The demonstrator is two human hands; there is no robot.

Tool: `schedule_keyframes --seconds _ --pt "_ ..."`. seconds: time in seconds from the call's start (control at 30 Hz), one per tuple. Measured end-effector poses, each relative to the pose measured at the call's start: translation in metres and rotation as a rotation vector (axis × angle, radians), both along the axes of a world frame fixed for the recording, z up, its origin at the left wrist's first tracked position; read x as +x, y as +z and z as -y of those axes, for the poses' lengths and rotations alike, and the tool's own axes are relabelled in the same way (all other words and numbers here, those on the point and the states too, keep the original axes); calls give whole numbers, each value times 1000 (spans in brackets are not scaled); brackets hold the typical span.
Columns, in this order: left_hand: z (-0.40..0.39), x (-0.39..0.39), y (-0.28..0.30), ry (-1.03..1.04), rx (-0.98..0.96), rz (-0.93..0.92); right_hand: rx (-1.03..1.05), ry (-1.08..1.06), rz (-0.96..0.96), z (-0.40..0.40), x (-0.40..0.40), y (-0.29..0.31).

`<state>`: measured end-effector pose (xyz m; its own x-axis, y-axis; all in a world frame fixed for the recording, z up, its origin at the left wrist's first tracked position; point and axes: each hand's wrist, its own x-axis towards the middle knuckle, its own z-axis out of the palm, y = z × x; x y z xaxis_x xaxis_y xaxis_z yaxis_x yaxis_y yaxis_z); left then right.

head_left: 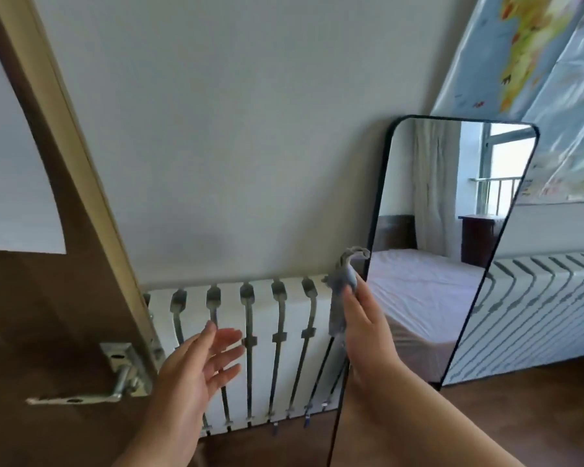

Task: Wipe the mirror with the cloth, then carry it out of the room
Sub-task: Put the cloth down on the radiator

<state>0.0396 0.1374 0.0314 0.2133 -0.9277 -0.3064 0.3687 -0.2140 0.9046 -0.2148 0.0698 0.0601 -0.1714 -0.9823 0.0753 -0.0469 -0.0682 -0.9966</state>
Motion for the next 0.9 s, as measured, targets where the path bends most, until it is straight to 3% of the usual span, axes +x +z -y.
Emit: schedule_keyframes --seconds 0.1,0.2,0.3,0.57,0.7,0.9 --pt "10 5 -2 12 7 7 -233 248 -715 59 29 -19" --pt "19 5 -7 8 28 0 -98 448 -1351 102 52 -59" --pt "22 6 -18 -31 72 -7 -78 499 -1585 106 61 -91" --pt "24 5 -32 -120 179 19 -86 513 -1475 92 48 -78" --pt "35 -5 -23 -171 111 51 -59 425 -1192 64 33 -68" --pt "66 -27 -32 -178 100 68 28 -31 -619 5 -20 -75"
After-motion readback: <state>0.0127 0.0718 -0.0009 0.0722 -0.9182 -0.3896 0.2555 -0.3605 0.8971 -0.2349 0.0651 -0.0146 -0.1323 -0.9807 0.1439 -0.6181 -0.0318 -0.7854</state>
